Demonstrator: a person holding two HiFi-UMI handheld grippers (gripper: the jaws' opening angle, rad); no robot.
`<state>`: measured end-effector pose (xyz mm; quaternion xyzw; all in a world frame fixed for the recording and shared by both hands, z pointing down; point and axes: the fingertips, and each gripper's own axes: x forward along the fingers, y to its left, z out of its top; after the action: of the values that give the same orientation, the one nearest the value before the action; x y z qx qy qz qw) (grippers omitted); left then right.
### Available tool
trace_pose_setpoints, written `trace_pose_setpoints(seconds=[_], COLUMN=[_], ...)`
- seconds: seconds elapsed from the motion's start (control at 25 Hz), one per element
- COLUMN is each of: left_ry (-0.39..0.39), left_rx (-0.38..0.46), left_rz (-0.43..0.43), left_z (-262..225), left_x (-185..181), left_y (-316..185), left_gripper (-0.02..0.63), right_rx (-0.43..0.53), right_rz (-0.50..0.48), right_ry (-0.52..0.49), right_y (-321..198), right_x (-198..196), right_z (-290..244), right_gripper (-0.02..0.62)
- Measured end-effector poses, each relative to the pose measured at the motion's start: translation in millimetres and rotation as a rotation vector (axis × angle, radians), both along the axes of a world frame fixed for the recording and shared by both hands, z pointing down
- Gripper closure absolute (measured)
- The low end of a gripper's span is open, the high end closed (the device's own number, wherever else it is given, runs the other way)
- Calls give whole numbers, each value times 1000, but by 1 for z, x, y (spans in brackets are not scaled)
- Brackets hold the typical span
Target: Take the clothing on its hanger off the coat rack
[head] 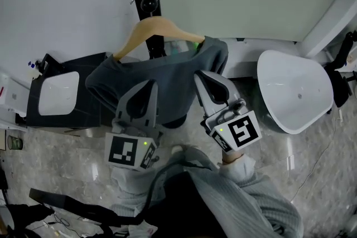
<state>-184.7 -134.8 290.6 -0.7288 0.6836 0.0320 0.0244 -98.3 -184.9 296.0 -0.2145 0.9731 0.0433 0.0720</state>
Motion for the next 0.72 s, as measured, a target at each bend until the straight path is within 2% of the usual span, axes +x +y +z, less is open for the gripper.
trace_pose_setpoints(seconds=[0.24,0.44,0.6,0.68,0.72], left_ry=[6,-13,-114,-164,-182], left_rx=[-10,3,-46,-89,-106], left_rz=[-36,-1,26,65,87], left_z=[-1,-26,-38,-39,-40], left_x=[-16,-25,-34,-35,-35], left_y=[-12,-8,-4,-6,-7], left_gripper=[601,600,584,499,495], right_rx=[6,37,65,105,129], right_rz=[-58,-169,-276,-325,-353], right_ry=[1,52,104,165,202], right_y=[-38,-62,-80,-85,-85], right_x=[-8,-1,2,0,-1], right_z=[-5,-23,-41,-46,-48], right_gripper=[592,591,572,558,554])
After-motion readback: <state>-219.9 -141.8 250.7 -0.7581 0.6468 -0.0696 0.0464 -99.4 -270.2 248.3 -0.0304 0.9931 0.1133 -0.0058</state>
